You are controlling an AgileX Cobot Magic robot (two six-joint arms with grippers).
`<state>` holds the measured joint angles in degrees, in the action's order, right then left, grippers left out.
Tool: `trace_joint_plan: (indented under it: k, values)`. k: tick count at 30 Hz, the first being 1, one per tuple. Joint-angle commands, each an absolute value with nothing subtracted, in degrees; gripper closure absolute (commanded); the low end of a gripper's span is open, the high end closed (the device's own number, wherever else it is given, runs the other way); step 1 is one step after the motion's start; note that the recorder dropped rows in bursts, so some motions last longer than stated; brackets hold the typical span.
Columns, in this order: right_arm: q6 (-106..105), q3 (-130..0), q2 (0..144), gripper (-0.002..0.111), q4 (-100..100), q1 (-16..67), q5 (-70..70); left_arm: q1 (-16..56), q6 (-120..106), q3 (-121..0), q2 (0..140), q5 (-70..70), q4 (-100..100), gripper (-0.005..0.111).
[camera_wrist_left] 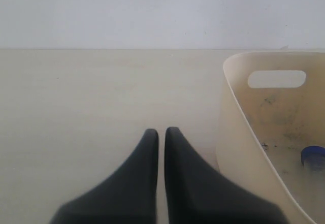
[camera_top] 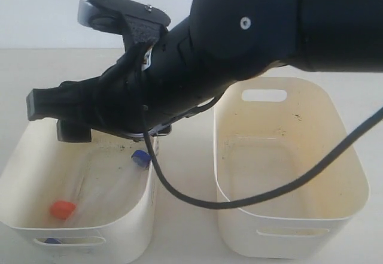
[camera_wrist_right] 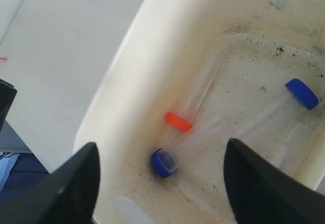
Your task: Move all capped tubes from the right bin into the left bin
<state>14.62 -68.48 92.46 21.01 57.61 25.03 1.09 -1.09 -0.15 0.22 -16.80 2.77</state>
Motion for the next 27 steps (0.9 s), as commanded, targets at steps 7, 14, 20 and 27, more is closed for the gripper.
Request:
trace_joint_plan:
  k: [7,14,20,27]
  values:
    - [13.0,-68.7,88.0,0.108,14.7,57.7,26.2,1.2,-1.0,0.0,0.0,-16.9,3.3,0.103]
    - [13.0,-68.7,87.9,0.108,14.7,57.7,26.0,1.2,-1.0,0.0,0.0,-16.9,3.3,0.103]
    - [13.0,-68.7,87.9,0.108,14.7,57.7,24.9,1.2,-1.0,0.0,0.0,-16.9,3.3,0.103]
    - [11.2,-68.7,87.9,0.108,12.4,57.7,25.0,1.2,-1.0,0.0,0.0,-16.9,3.3,0.103]
